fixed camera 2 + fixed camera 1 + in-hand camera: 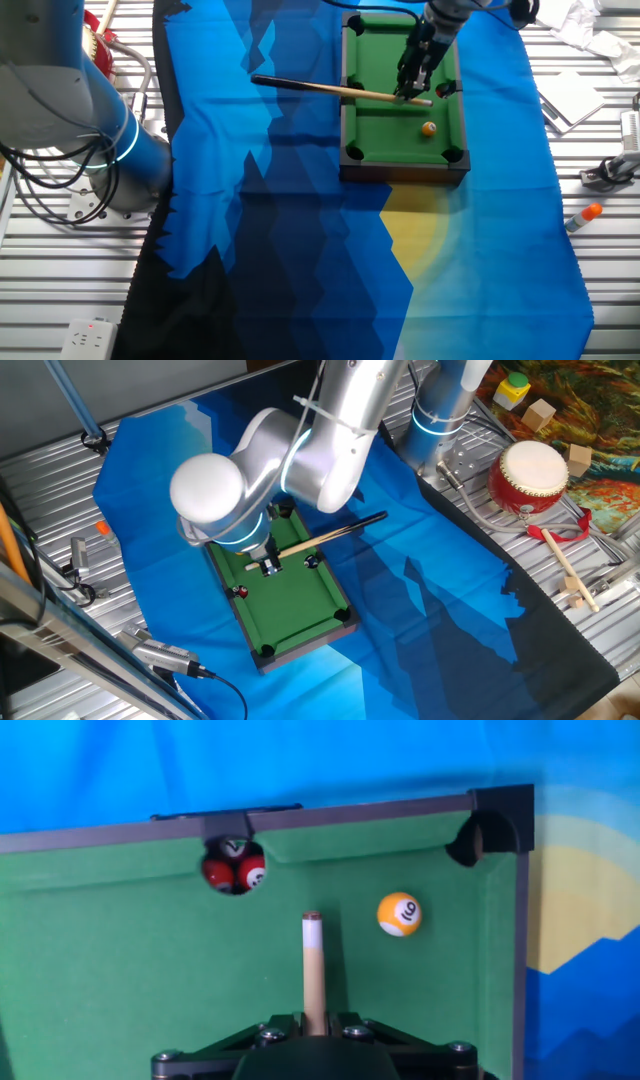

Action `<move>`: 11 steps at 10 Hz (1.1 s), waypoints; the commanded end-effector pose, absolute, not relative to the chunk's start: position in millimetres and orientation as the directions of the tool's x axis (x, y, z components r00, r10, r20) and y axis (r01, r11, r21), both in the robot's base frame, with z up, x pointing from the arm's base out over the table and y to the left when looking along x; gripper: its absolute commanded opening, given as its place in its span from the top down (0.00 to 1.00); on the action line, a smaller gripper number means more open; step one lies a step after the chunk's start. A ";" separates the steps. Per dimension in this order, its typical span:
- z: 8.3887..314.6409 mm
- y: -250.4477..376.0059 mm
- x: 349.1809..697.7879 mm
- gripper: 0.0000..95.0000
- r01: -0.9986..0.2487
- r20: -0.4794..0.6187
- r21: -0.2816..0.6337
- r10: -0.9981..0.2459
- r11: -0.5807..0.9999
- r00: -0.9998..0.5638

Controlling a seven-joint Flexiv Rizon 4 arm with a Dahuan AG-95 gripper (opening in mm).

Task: Hit the pool ball

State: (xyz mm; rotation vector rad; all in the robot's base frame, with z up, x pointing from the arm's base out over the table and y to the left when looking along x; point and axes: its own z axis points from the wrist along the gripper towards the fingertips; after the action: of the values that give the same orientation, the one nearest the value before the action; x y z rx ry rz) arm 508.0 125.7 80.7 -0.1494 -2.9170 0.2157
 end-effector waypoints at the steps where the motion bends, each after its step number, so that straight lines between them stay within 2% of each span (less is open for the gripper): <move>1: 81.2 125.2 507.8 1.00 0.032 0.185 -0.132 0.056 0.991 -0.981; 6: 81.2 125.2 507.7 1.00 -0.100 0.145 -0.110 -0.083 0.989 -0.986; 9: 81.2 125.2 507.7 1.00 -0.115 0.156 -0.101 -0.099 0.988 -0.983; 11: 81.2 125.2 507.7 1.00 -0.105 0.146 -0.047 -0.097 0.993 -0.985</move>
State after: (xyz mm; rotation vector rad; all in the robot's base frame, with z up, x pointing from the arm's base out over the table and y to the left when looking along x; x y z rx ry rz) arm 510.3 125.7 79.9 0.1732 -2.9865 0.1144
